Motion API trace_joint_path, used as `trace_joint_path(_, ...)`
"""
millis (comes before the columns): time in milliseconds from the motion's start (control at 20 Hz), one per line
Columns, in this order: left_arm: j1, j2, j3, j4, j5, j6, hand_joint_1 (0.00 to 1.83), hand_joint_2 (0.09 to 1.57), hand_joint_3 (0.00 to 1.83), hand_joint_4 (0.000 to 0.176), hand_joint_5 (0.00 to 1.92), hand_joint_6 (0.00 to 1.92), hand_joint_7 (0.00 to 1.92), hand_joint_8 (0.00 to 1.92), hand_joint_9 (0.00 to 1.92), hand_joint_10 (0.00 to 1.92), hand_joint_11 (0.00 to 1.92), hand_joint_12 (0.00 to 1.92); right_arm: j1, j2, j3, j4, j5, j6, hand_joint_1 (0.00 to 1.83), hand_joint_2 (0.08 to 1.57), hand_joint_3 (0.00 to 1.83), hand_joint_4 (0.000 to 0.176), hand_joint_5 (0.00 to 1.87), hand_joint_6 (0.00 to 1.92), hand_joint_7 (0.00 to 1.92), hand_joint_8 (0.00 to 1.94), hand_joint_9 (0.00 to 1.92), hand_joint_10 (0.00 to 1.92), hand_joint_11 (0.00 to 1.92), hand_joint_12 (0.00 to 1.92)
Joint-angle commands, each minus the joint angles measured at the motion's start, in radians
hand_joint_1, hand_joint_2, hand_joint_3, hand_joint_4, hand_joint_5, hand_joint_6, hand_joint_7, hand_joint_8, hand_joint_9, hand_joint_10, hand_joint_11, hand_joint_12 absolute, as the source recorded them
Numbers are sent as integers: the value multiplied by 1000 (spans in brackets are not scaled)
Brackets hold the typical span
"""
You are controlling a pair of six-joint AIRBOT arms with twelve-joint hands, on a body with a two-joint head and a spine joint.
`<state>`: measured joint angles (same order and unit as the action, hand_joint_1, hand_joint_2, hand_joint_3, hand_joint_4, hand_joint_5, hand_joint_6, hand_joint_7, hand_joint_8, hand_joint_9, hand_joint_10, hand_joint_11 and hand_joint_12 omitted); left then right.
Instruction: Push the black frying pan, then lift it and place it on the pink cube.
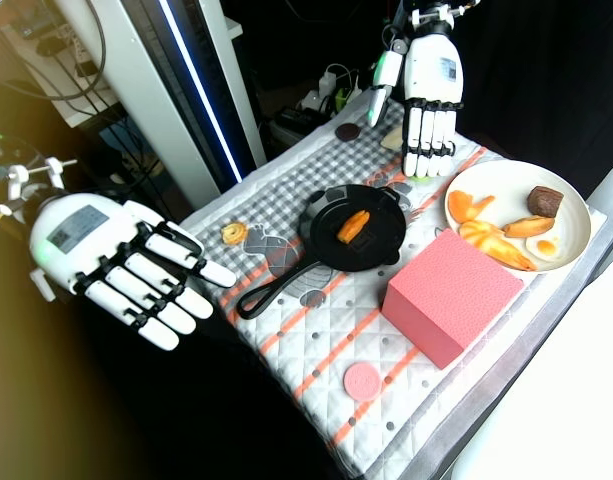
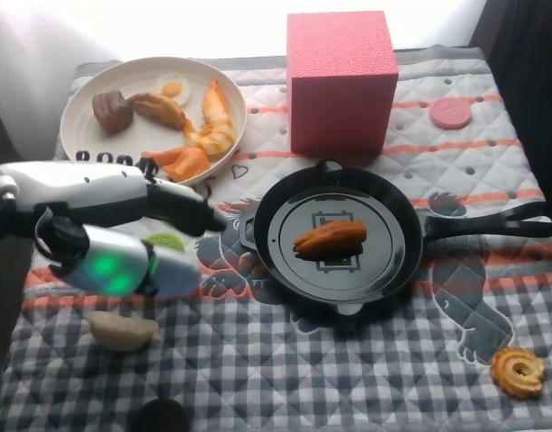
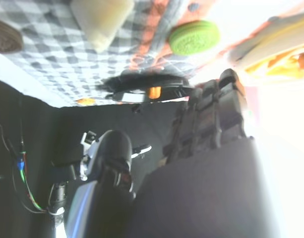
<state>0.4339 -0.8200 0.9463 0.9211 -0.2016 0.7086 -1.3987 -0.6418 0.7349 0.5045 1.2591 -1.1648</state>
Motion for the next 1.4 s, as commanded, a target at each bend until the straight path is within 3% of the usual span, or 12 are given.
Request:
trace_joint_path(0,-14,4,2,-8,-57,-4,374,1336,5,0,409,12,442,3,379,109,0,1011,10,0,2,4,124,3,556,1136,5,19,0,0,0,0,0,0,7,5)
trace_joint_path(100,-15,3,2,-3,-54,-4,359,1343,3,0,425,11,447,2,392,88,0,979,8,-2,2,4,124,3,557,1135,3,20,0,0,0,0,0,0,0,0)
trace_joint_path(300,-17,-3,3,18,-30,-4,369,1340,1,0,462,12,501,10,425,70,0,1055,10,-2,2,4,124,3,578,1139,2,0,0,0,0,0,0,0,1,0)
trace_joint_path(450,-39,-23,20,30,-2,-3,347,1353,4,0,458,5,497,2,422,50,0,1040,10,-5,2,4,136,3,531,1142,3,23,0,0,0,0,0,0,43,22)
trace_joint_path(500,-39,-28,24,31,5,-3,380,1343,0,0,481,12,514,7,440,52,0,1048,10,-5,1,4,138,3,543,1146,3,12,0,0,0,0,0,0,22,16)
trace_joint_path(650,-31,-54,41,30,20,-3,405,1325,0,0,493,9,520,2,436,36,0,1124,10,-5,1,4,141,7,511,1151,4,0,0,0,0,0,0,0,0,0)
trace_joint_path(750,-24,-77,55,30,26,-4,380,1329,0,7,505,13,527,4,442,37,0,1142,10,-5,1,4,144,8,501,1153,3,16,0,0,0,0,0,0,0,0)
trace_joint_path(850,-13,-92,62,30,30,-3,376,1327,0,20,485,4,501,2,427,27,0,1070,10,-5,1,4,146,8,479,1162,7,5,0,0,0,0,0,0,0,0)
trace_joint_path(1000,-10,-101,68,30,32,-3,373,1329,0,5,503,10,514,7,456,35,0,1086,9,-6,0,4,148,9,454,1164,5,4,0,0,0,0,0,0,0,0)
trace_joint_path(1200,-16,-131,81,31,12,-3,419,1315,0,5,517,12,549,13,497,46,0,1133,8,-7,0,4,149,10,461,1170,5,13,0,0,0,0,0,0,0,0)
trace_joint_path(1300,-16,-148,90,30,6,-3,352,1339,6,10,495,1,515,0,464,30,0,1129,8,-8,0,4,149,10,476,1169,3,12,0,0,0,0,0,0,0,0)
trace_joint_path(1350,-15,-157,94,30,3,-3,332,1346,7,21,488,0,501,0,448,22,0,1118,8,-10,0,4,150,10,468,1166,1,12,0,0,0,0,0,0,0,0)
